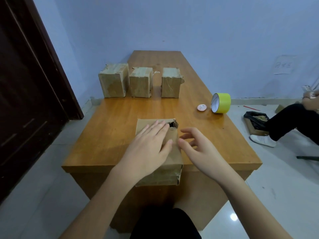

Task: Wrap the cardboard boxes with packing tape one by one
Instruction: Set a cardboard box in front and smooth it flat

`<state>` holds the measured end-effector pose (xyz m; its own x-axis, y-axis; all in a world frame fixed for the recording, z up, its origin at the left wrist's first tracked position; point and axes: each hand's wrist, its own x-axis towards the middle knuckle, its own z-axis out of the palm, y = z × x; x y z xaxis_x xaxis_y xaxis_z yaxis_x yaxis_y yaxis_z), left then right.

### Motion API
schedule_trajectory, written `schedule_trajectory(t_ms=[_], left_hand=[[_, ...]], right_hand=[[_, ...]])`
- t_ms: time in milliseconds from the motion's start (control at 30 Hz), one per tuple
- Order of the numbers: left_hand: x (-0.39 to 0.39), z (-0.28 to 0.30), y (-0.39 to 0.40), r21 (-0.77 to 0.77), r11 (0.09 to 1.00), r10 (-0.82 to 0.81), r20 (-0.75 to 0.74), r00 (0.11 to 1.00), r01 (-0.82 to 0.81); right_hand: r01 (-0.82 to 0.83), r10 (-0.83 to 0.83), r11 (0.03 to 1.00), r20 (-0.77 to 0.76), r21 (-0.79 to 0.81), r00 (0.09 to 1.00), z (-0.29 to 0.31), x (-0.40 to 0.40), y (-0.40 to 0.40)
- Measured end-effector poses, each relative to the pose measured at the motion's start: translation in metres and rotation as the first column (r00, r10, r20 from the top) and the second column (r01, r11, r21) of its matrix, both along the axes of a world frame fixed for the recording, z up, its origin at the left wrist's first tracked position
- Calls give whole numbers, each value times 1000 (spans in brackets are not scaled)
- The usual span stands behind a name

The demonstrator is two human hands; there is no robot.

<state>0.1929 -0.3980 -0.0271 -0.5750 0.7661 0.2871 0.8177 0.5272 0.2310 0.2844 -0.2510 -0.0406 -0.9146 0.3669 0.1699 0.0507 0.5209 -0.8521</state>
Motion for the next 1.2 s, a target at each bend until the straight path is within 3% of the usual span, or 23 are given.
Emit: schedule_trajectory(t_ms=[433,600,833,967,1100,1200], left_hand=[[-5,5,1,-5,999,-49,61,997,50],[-20,12,0,9,996,-87,40,995,87],[-18,4,-5,177,980,-98,65,993,85],[-19,4,-4,246,967,-97,116,988,66],[-21,7,-4,196,978,-109,172,979,75],[-28,14,-2,35,988,-150,77,986,148]], right_hand=[[-54,61,998,-184,46,981,-10,-17,7],[-70,103,978,-164,195,981,-6,-16,10],[-91,183,833,-116,546,976,-9,-18,18],[-57,175,783,-132,619,976,-9,-21,20],[-5,151,715,-147,699,978,-7,-23,21],[-12,156,656,-120,755,981,-6,-23,24]])
